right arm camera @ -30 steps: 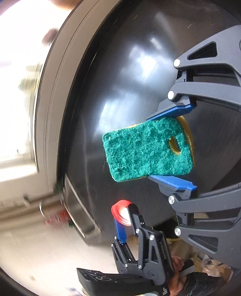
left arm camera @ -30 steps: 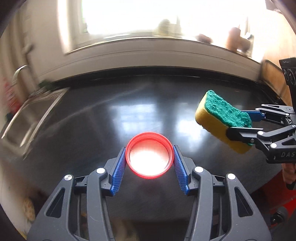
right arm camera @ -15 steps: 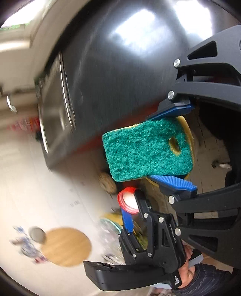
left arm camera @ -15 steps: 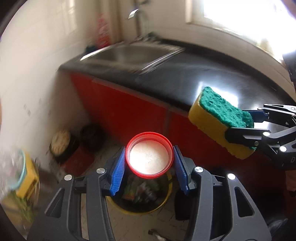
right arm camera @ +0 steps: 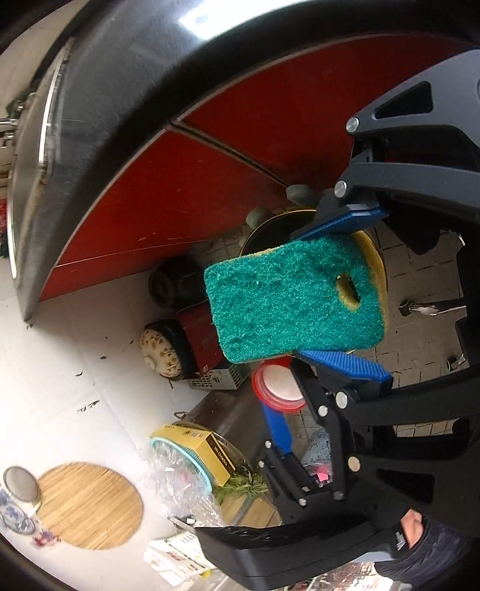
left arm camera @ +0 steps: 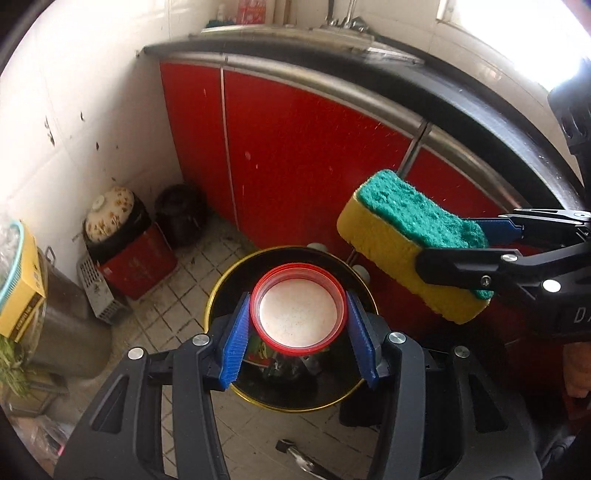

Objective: Collect trash
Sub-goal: 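Open the left tool over the bin while the right tool releases the sponge, then move both open tools back up to the countertop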

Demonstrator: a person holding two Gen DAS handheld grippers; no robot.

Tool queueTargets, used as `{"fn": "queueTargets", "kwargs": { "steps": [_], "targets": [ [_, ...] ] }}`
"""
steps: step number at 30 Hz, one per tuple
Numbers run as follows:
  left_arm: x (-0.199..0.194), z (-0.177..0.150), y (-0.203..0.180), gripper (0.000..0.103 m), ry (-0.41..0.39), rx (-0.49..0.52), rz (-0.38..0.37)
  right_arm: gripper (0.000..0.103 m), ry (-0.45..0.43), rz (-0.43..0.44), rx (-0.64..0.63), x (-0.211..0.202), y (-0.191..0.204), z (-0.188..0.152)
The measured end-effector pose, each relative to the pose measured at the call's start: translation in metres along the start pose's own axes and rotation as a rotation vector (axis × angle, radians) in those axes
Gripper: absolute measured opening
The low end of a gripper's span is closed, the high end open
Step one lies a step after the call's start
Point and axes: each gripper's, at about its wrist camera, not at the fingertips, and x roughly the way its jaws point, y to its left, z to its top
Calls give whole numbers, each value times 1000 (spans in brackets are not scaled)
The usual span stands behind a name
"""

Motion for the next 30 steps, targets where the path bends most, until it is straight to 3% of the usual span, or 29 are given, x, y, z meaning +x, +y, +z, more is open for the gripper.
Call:
{"fn": "queueTargets", "kwargs": {
  "steps": [4,5,6,7,18,20,23,26,30],
  "targets": [
    [9,2,5,49,10,-17,-10,61,11,-7,11,10,-3,4],
    [11,2,6,56,11,-19,-7,71,10,-5,22,10,-4,6],
    [12,1,7,75,14,-23,-3,77,4,-3,25,8,-5,7],
    [11,1,8,82,7,-26,5,77,0,1,26,7,-5,7],
    [-3,2,2,87,-4,-37,18,78,-30,5,33,-24,-7,-1],
    [-14,8,-8,90,-20,-23,29,78,-66,3,38,-46,-11,-5],
    [-38,24,-35,95,-64,32,28,88,-152,-27,67,-96,-21,-13],
    [-65,46,-74,96,-118,85,3,96,-254,-116,125,-161,-45,-33],
    [-92,77,-138,96,-160,123,-104,96,-340,-287,278,-249,-100,-85]
  ]
}}
